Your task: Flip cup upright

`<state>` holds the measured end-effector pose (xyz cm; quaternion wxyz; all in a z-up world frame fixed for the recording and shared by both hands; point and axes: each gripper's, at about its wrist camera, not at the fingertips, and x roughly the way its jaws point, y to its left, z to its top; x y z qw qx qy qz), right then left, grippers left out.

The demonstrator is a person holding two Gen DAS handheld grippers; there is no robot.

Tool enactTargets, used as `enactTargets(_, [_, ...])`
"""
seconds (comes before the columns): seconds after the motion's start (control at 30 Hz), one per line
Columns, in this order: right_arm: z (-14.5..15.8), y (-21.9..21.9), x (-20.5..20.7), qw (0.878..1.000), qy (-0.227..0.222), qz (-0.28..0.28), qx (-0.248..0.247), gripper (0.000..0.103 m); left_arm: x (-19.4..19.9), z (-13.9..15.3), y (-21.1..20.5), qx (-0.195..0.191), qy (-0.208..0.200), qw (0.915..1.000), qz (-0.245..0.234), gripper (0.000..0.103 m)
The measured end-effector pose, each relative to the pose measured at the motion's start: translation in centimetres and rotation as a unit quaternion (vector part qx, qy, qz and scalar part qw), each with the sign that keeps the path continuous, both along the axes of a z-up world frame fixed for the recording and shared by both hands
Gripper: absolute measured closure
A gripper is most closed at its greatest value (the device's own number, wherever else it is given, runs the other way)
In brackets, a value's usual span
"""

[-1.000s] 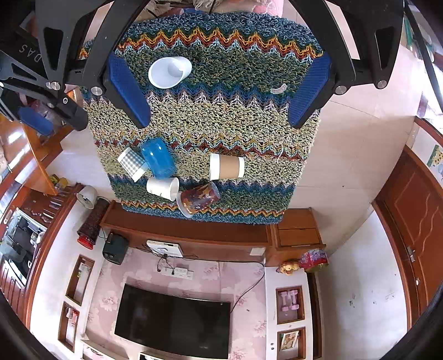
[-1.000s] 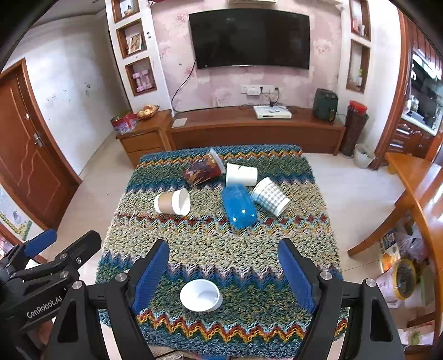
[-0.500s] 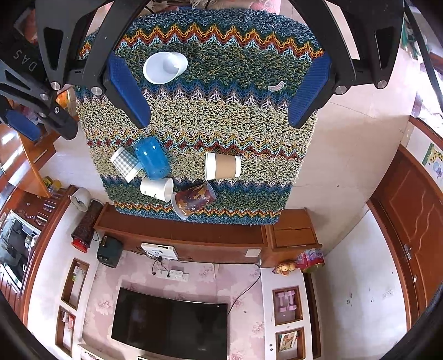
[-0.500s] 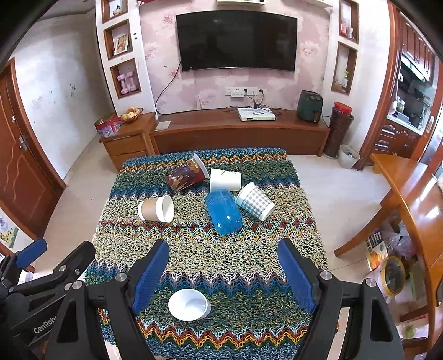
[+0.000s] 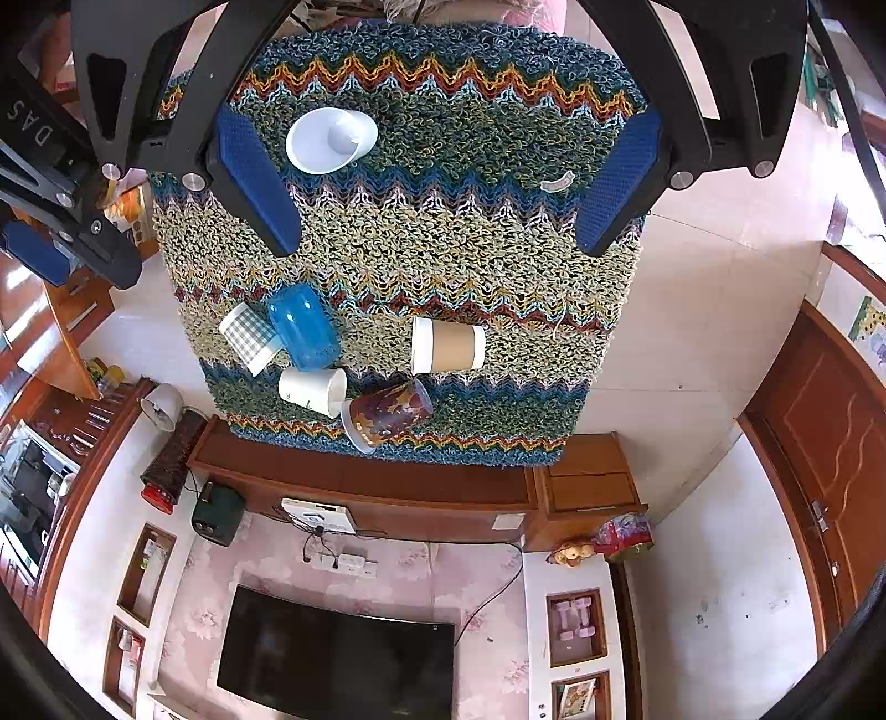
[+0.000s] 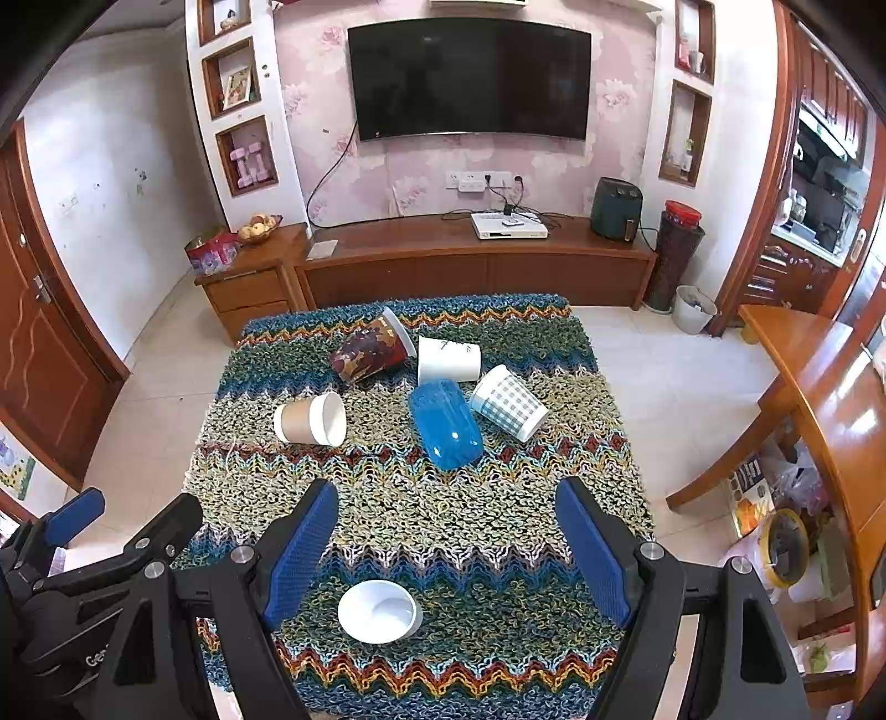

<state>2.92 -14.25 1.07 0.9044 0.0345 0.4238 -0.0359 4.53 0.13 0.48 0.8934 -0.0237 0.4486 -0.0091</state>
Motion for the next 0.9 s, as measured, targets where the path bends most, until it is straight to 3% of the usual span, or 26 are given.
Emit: enactTargets(0.9, [-0.02, -0.18, 0.03, 1.0, -0.007, -0.007, 0.001, 0.022, -0.03, 0.01, -0.34, 0.02, -0.001, 0.9998, 0.0, 0.003])
